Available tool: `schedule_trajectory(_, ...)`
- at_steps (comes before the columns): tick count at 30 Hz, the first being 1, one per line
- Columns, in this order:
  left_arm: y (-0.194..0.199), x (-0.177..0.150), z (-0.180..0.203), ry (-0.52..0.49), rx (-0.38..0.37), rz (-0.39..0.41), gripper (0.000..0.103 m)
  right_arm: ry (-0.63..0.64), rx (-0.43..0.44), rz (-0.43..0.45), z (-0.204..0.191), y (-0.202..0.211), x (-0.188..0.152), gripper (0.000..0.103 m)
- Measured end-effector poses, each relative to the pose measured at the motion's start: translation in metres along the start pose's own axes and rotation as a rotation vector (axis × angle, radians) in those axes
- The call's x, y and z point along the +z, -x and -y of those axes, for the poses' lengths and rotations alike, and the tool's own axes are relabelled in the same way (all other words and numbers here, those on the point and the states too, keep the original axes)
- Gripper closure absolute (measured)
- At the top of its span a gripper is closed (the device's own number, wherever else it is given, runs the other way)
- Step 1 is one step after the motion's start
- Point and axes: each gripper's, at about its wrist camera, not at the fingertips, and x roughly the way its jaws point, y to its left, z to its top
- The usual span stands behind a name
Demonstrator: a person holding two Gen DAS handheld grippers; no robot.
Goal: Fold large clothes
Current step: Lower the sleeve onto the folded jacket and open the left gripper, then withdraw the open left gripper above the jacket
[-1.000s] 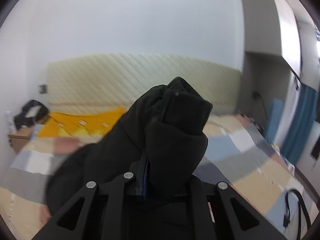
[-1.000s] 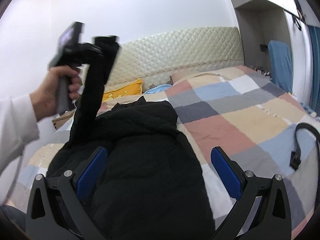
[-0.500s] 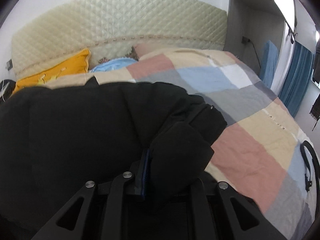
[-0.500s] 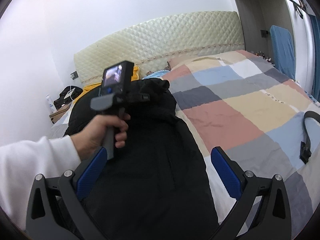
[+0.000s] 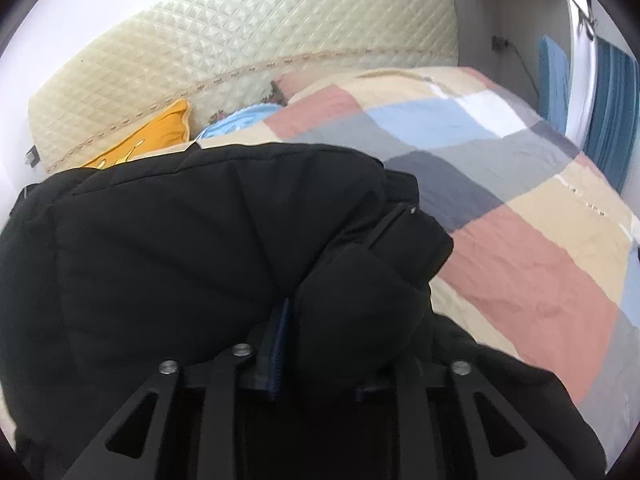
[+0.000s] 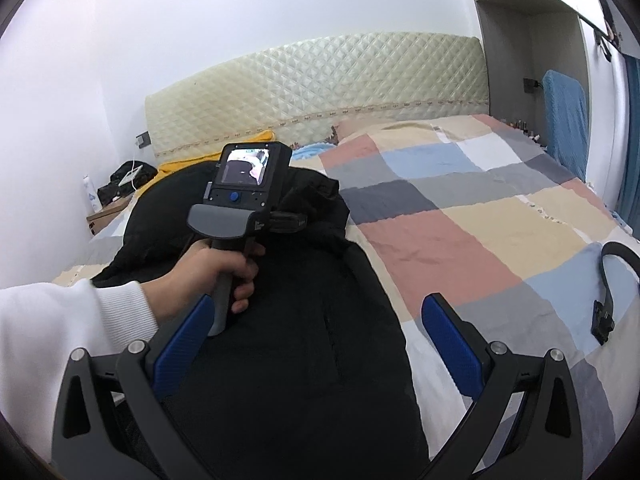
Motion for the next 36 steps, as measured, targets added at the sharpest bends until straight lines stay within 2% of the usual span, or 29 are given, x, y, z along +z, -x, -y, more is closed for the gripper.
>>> schedule_trajectory(1, 0.005, 0.000, -0.001, 0.010, 0.001, -0.005, 0.072, 0.005, -0.003, 0.010, 0.000, 0.002, 0.000, 0.000)
schedule_trajectory(3, 0.018, 0.002, -0.006, 0.035, 0.012, -0.013, 0.056, 0.009, 0.002, 0.020, -0.002, 0.004, 0.000, 0.000)
schedule_trajectory(5, 0.032, 0.005, -0.011, 0.048, 0.026, -0.017, 0.047, 0.007, 0.015, 0.027, -0.001, 0.007, -0.001, 0.000)
schedule_trajectory(9, 0.076, 0.007, -0.022, 0.032, 0.041, 0.026, 0.047, 0.023, 0.031, 0.055, -0.006, 0.015, -0.002, 0.000)
schedule_trajectory(14, 0.154, 0.005, -0.055, 0.108, 0.024, 0.112, 0.047, 0.017, 0.043, 0.074, -0.008, 0.020, -0.001, 0.000)
schedule_trajectory(17, 0.196, 0.001, -0.071, 0.117, 0.040, 0.175, 0.047, 0.014, 0.038, 0.079, -0.009, 0.023, 0.000, 0.000)
schedule_trajectory(22, 0.268, -0.020, -0.095, 0.123, 0.068, 0.261, 0.047, 0.038, 0.023, 0.100, -0.014, 0.030, 0.000, 0.000)
schedule_trajectory(28, 0.343, -0.043, -0.117, 0.125, 0.069, 0.314, 0.047, 0.025, 0.093, 0.117, -0.015, 0.052, -0.001, 0.000)
schedule_trajectory(31, 0.373, -0.061, -0.126, 0.140, 0.072, 0.349, 0.047, 0.032, 0.101, 0.130, -0.018, 0.059, 0.000, 0.000)
schedule_trajectory(36, 0.397, -0.097, -0.132, 0.150, 0.082, 0.390, 0.047, 0.066, 0.094, 0.136, -0.029, 0.066, -0.002, 0.000)
